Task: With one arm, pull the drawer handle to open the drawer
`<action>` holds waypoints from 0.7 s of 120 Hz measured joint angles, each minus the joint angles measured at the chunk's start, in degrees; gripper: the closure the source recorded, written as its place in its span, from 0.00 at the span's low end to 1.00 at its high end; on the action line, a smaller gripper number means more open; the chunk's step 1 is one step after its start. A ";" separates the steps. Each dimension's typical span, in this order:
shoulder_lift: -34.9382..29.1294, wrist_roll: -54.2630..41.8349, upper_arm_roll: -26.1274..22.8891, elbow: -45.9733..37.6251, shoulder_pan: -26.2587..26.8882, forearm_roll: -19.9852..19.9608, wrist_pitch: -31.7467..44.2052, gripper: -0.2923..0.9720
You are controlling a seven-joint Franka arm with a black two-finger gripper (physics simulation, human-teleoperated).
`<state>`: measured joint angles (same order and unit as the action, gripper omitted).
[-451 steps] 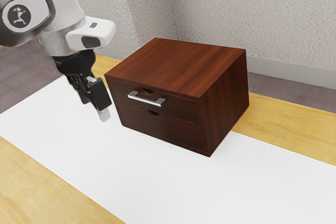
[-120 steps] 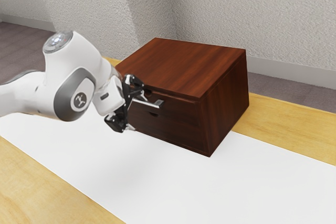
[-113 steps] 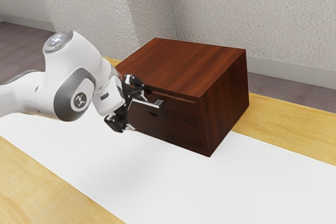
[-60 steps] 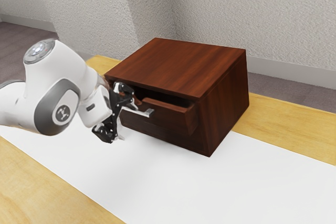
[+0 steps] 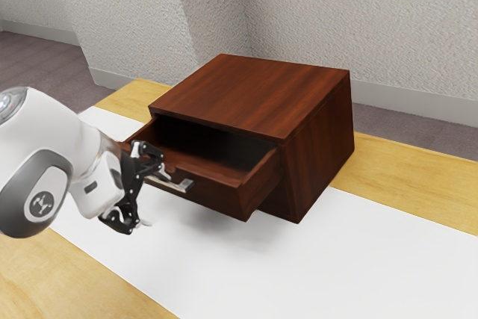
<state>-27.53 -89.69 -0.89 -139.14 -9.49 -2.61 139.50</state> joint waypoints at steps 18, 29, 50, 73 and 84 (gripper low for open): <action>-4.88 0.23 0.17 -4.06 0.00 0.03 -0.14 0.25; -7.14 0.38 0.25 -5.80 0.01 0.03 -0.27 0.24; -11.01 0.61 0.27 -8.79 0.05 -0.07 -0.63 0.23; -15.18 0.95 0.73 -11.09 0.09 -0.05 -1.44 0.23; -18.97 1.16 0.93 -4.84 0.47 -0.07 -3.49 0.23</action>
<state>-46.50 -88.53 0.04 -143.99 -9.02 -2.67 136.01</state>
